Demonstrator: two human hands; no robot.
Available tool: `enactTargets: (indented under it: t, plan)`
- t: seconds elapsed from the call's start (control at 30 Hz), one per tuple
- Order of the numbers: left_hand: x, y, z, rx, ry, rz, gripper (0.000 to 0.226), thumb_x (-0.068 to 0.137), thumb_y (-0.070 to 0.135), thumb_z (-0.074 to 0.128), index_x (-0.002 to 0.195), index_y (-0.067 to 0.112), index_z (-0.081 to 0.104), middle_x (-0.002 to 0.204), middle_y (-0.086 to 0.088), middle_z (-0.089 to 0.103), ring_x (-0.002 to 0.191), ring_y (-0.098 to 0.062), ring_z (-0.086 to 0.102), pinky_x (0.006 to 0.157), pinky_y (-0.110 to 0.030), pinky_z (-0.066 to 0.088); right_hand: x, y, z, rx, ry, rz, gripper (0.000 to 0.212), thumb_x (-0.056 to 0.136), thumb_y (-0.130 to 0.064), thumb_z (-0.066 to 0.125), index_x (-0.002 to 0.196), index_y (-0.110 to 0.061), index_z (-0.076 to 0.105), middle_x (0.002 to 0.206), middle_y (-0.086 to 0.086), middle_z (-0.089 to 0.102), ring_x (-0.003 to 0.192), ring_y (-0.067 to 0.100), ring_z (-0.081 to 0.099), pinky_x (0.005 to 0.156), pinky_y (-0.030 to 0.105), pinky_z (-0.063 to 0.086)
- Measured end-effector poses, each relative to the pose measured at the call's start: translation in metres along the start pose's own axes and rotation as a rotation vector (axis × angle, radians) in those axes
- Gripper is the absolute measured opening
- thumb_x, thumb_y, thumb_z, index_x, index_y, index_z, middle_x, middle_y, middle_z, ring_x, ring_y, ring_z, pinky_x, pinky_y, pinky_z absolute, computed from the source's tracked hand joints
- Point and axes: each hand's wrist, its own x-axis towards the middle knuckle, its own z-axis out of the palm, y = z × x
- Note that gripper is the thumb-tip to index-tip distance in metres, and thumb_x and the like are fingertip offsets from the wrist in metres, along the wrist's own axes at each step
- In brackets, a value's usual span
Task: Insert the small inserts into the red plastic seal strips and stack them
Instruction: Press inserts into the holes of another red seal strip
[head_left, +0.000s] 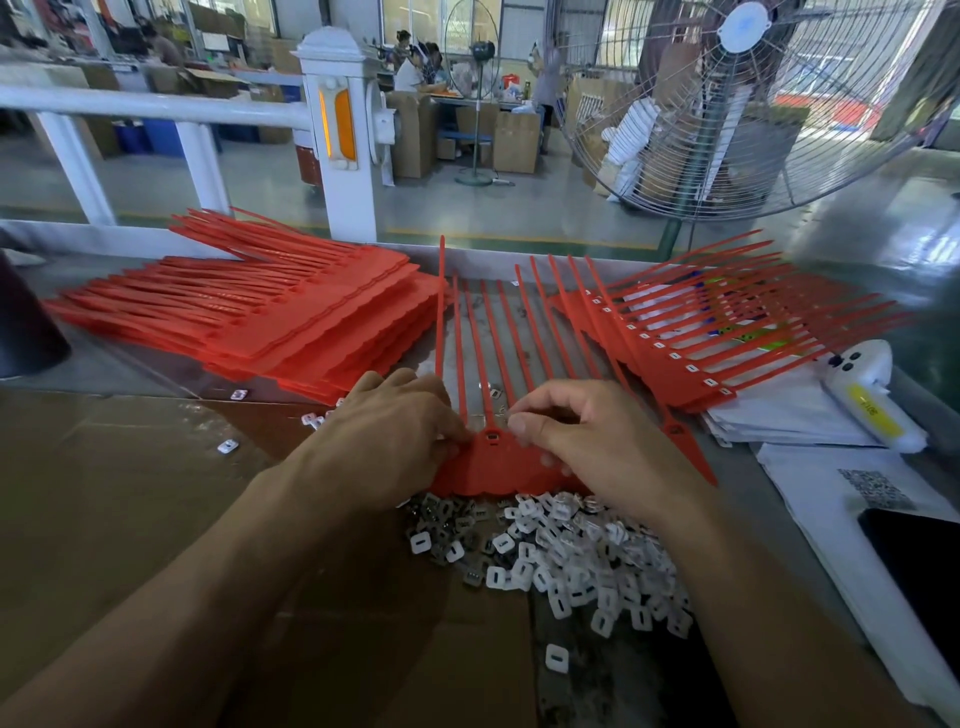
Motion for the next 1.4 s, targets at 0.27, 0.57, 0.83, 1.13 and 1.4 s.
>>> enactTargets:
  t: [0.27, 0.57, 0.83, 1.13, 1.4]
  plan:
    - [-0.002, 0.001, 0.001, -0.029, 0.003, -0.045, 0.030, 0.100, 0.042, 0.054, 0.127, 0.052, 0.063, 0.123, 0.020, 0.049, 0.120, -0.008, 0.040, 0.102, -0.033, 0.029, -0.005, -0.002, -0.015, -0.245, -0.337, 0.002, 0.012, 0.084, -0.034, 0.085, 0.092, -0.038, 0.077, 0.088, -0.013, 0.075, 0.078, 0.003, 0.070, 0.074, 0.027, 0.055]
    - [0.001, -0.010, 0.006, -0.107, 0.034, 0.017, 0.026, 0.095, 0.041, 0.065, 0.119, 0.051, 0.068, 0.116, 0.023, 0.052, 0.114, -0.004, 0.045, 0.101, -0.031, 0.034, -0.008, -0.004, -0.012, -0.326, -0.345, 0.006, 0.010, 0.086, -0.030, 0.083, 0.086, -0.033, 0.073, 0.084, -0.020, 0.074, 0.077, -0.003, 0.068, 0.068, 0.017, 0.046]
    - [0.004, -0.013, 0.012, -0.382, 0.065, -0.029, 0.021, 0.089, 0.027, 0.076, 0.106, 0.039, 0.075, 0.107, 0.020, 0.056, 0.102, 0.001, 0.056, 0.094, -0.029, 0.050, -0.005, -0.002, -0.003, -0.144, -0.129, -0.020, 0.009, 0.092, -0.029, 0.077, 0.089, -0.034, 0.071, 0.087, -0.015, 0.072, 0.076, -0.001, 0.067, 0.065, 0.014, 0.049]
    - [0.002, -0.015, 0.008, -0.371, -0.008, -0.153, 0.029, 0.088, 0.045, 0.073, 0.116, 0.036, 0.068, 0.127, 0.015, 0.045, 0.117, -0.007, 0.048, 0.103, -0.029, 0.044, 0.008, 0.010, 0.020, -0.008, 0.150, 0.006, 0.018, 0.095, -0.021, 0.074, 0.097, -0.038, 0.078, 0.089, -0.028, 0.071, 0.079, -0.011, 0.065, 0.071, 0.010, 0.047]
    - [0.001, -0.013, 0.006, -0.379, -0.038, -0.173, 0.032, 0.086, 0.051, 0.074, 0.115, 0.038, 0.068, 0.127, 0.015, 0.045, 0.120, -0.007, 0.044, 0.103, -0.029, 0.041, 0.019, 0.008, 0.029, -0.133, 0.197, -0.032, 0.021, 0.097, -0.019, 0.068, 0.105, -0.036, 0.078, 0.105, -0.020, 0.073, 0.092, -0.013, 0.064, 0.071, 0.001, 0.045]
